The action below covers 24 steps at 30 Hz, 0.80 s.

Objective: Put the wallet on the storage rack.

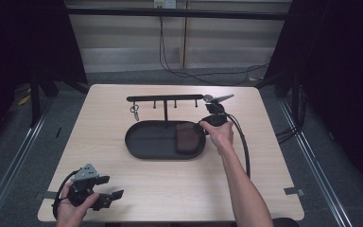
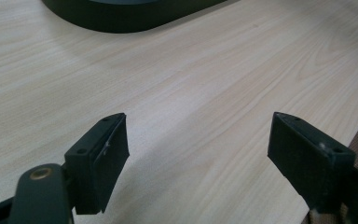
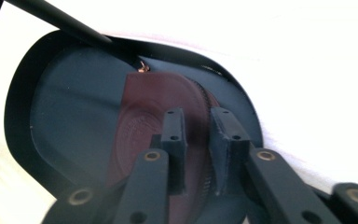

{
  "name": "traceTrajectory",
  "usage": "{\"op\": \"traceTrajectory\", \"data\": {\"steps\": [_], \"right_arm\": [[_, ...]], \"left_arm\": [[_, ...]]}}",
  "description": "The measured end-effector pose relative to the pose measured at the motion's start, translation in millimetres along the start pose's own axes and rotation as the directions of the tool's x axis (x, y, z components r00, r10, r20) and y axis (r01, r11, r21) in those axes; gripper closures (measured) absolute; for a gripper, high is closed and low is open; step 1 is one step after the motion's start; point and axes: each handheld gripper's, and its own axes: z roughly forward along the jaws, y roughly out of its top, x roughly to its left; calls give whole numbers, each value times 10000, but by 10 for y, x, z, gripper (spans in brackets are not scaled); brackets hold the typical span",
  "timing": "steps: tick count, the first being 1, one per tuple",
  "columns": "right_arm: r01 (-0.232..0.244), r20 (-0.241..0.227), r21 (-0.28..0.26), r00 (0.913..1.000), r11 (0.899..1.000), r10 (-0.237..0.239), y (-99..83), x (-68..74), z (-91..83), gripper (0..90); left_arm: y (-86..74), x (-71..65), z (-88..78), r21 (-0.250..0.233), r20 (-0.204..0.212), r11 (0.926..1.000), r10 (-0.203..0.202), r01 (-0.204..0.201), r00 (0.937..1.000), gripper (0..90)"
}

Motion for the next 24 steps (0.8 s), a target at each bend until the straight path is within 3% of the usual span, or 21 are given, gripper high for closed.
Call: {"op": "traceTrajectory", "data": {"steps": [4, 9, 12, 18, 24], "right_arm": [[61, -107, -144, 9999, 9999, -63, 5, 4, -62, 698], [398, -289, -440, 9987, 9982, -411, -13, 26, -128, 551], [655, -506, -906, 9962, 9937, -703, -16, 55, -181, 454], [1197, -423, -1462, 9910, 9820, -1271, -43, 118, -268, 303], [1270, -509, -1518, 9894, 9802, -1361, -103, 138, -321, 201]], "left_arm": [[-1, 5, -1, -24, 7, 10000, -55, 55, 10000, 201], [2, 4, 4, 10, 2, 10000, -1, 1, 10000, 201], [-1, 6, 7, 5, 5, 10000, -59, 59, 10000, 201], [2, 12, -2, -17, -68, 9999, -111, 110, 9999, 201], [-1, 27, -6, -170, -125, 9997, -202, 200, 9997, 200]]}}
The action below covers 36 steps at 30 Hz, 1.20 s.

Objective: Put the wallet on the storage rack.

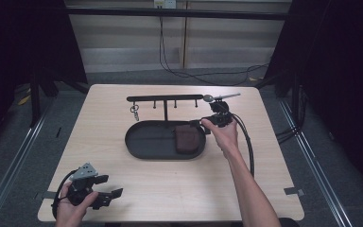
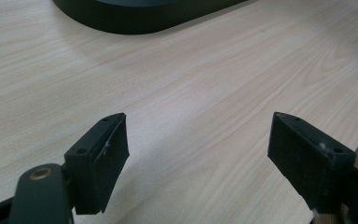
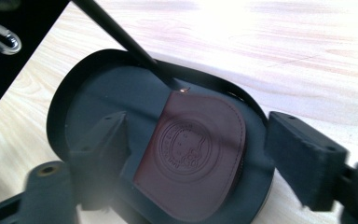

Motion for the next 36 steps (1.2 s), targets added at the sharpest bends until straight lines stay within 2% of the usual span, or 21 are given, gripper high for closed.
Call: {"op": "traceTrajectory", "data": {"steps": [2, 4, 12, 14, 18, 21, 26, 30, 33, 36], "right_arm": [[-6, 26, -21, 10000, 10000, 6, -35, -2, -26, 184], [-8, -161, -77, 9999, 10000, 6, -76, -11, -64, 159], [120, -85, -242, 9999, 9996, -122, -240, -52, -182, 149], [154, -230, -345, 9996, 9993, -162, -277, -68, -215, 149], [323, 125, -254, 9994, 9992, -320, -367, -102, -277, 147], [349, 118, -502, 9993, 9981, -344, -437, -126, -347, 148], [435, 322, -597, 9986, 9973, -416, -585, -166, -446, 153], [490, 499, -300, 9976, 9983, -474, -719, -213, -494, 182], [533, 583, -404, 9970, 9978, -509, -821, -242, -557, 180], [593, 857, -502, 9948, 9970, -549, -920, -257, -652, 178]], "left_arm": [[1, 1, 2, 12, 53, 10000, -34, 34, 10000, 199], [1, 5, 5, 42, 20, 10000, -37, 37, 10000, 198], [0, 18, 5, 48, -75, 9999, -91, 91, 9999, 197], [-1, 19, 7, 39, -82, 9999, -119, 120, 9999, 196], [-3, 18, 6, 11, -88, 9999, -149, 149, 9999, 196], [-1, 29, 15, 72, -178, 9995, -293, 294, 9994, 197], [-1, 38, 15, 58, -234, 9992, -395, 396, 9989, 197], [0, 38, 9, 19, -210, 9990, -444, 444, 9988, 197], [-3, 44, 8, 3, -215, 9987, -504, 504, 9985, 197], [-2, 42, 7, -15, -252, 9987, -509, 509, 9984, 197]]}}
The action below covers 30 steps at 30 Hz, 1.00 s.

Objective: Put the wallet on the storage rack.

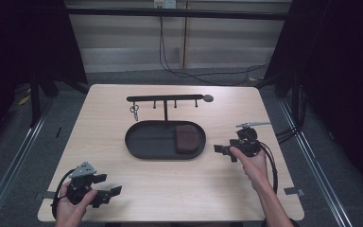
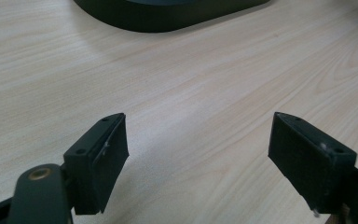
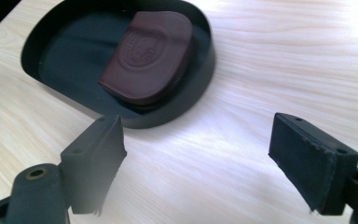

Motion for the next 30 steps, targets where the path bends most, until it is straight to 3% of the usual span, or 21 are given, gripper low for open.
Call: {"op": "traceTrajectory", "data": {"steps": [12, 22, 25, 30], "right_arm": [[14, 460, -553, 9989, 9985, 11, -372, -54, -289, 186], [287, 747, -408, 9969, 9988, -256, -681, -84, -428, 175], [374, 878, -147, 9955, 9992, -359, -776, -79, -452, 175], [210, 1294, -20, 9914, 9998, -206, -942, -162, -452, 174]], "left_arm": [[3, -17, 7, -204, -12, 9997, -141, 140, 9999, 201], [-5, -1, -6, -164, 29, 9997, -171, 171, 9999, 199], [-4, 0, -2, -208, 106, 9995, -250, 252, 9996, 197], [2, 1, -10, -195, 148, 9996, -182, 184, 9997, 194]]}}
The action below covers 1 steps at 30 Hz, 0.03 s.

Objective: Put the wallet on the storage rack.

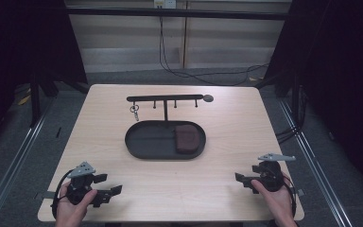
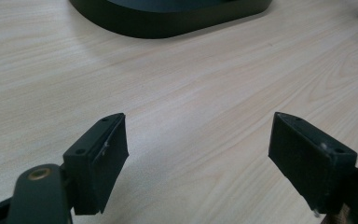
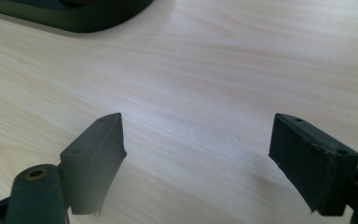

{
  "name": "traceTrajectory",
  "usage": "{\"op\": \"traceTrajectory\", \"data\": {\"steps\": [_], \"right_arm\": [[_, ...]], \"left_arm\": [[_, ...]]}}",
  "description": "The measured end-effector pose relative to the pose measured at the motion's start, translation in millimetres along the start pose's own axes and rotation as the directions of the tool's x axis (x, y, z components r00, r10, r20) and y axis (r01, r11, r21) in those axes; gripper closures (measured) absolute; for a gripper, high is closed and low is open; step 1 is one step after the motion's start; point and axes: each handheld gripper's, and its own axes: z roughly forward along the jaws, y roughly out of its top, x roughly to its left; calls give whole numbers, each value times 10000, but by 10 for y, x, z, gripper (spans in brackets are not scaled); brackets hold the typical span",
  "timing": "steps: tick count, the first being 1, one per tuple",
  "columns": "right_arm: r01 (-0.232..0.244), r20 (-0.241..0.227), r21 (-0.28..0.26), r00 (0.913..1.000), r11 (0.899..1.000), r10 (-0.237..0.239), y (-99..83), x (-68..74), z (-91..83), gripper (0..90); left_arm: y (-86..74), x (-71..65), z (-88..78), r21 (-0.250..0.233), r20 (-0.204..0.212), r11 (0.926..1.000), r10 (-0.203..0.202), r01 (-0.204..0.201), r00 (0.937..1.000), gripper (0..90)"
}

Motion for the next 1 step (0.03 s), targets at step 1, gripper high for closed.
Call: {"op": "traceTrajectory", "data": {"steps": [1], "right_arm": [[-2, 5, 19, 10000, 10000, 2, -17, -19, 10, 171]], "left_arm": [[1, -4, -1, -26, 17, 10000, -38, 38, 10000, 194]]}}
